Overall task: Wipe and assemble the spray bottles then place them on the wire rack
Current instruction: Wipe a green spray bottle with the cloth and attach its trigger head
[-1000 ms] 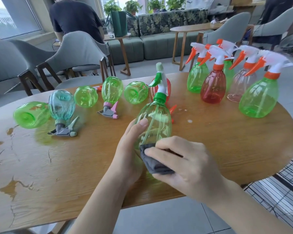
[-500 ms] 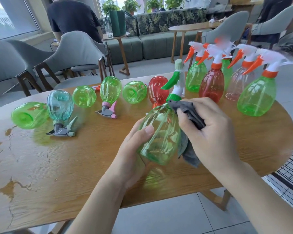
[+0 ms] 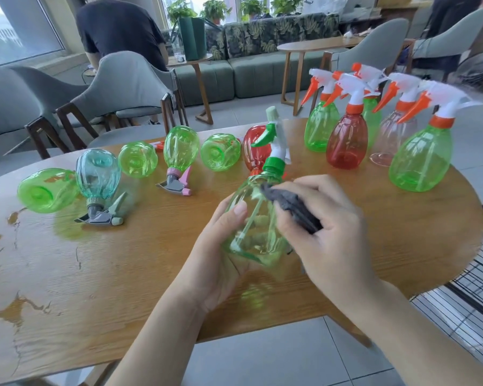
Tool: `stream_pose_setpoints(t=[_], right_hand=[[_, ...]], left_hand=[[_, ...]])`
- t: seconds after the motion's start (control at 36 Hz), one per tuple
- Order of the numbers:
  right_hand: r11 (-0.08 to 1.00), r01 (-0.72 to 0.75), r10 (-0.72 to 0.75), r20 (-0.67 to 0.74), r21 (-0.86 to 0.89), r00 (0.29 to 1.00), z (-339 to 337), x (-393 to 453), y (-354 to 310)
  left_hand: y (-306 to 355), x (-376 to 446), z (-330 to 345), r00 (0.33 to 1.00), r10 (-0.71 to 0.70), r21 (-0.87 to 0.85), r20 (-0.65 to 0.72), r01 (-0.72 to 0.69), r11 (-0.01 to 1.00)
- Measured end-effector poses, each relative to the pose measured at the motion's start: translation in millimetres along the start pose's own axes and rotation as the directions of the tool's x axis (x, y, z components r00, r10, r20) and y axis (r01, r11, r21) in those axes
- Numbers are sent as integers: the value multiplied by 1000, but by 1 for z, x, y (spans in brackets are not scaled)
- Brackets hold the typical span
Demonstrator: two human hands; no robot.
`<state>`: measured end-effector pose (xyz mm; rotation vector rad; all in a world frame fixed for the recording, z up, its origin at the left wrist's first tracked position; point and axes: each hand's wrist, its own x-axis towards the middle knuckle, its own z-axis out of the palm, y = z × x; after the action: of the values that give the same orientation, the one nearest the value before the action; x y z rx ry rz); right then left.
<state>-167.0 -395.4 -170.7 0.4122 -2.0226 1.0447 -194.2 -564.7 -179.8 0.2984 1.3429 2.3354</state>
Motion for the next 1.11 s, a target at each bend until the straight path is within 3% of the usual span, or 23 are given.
stream_pose_setpoints(t=[0.08,0.19,0.36,0.5,0.61,0.72,0.97,1.11], right_hand=[[980,183,-181,34,-76,983,11,-14,-8],[912,392,-377,124,-120,918,15,-23,-9],[860,488,-473,124,-149,872,15,-21,-4],[893,414,-405,84,-177,910,9,-10,5],[981,172,-173,-3,-92,985,0,6,13],[1000,-1,1,-6,-2,1000,-7,15,17],[989,144,-143,28,-37,989,-3,0,7],[998,41,-41,-15,-50,999,-4,8,13]], left_hand=[[0,2,-4,998,-20,-86,-55,15,996],[4,-4,-3,991,-132,-174,18,133,976],[8,-10,0,983,-171,-199,72,182,963],[3,-2,-3,996,-55,-198,66,67,978],[0,1,-4,997,-12,-157,75,24,987],[-1,-1,-3,997,-30,-121,72,38,992],[0,-1,-3,999,-18,-76,46,22,997],[-1,-1,-3,998,-19,5,56,18,1000]])
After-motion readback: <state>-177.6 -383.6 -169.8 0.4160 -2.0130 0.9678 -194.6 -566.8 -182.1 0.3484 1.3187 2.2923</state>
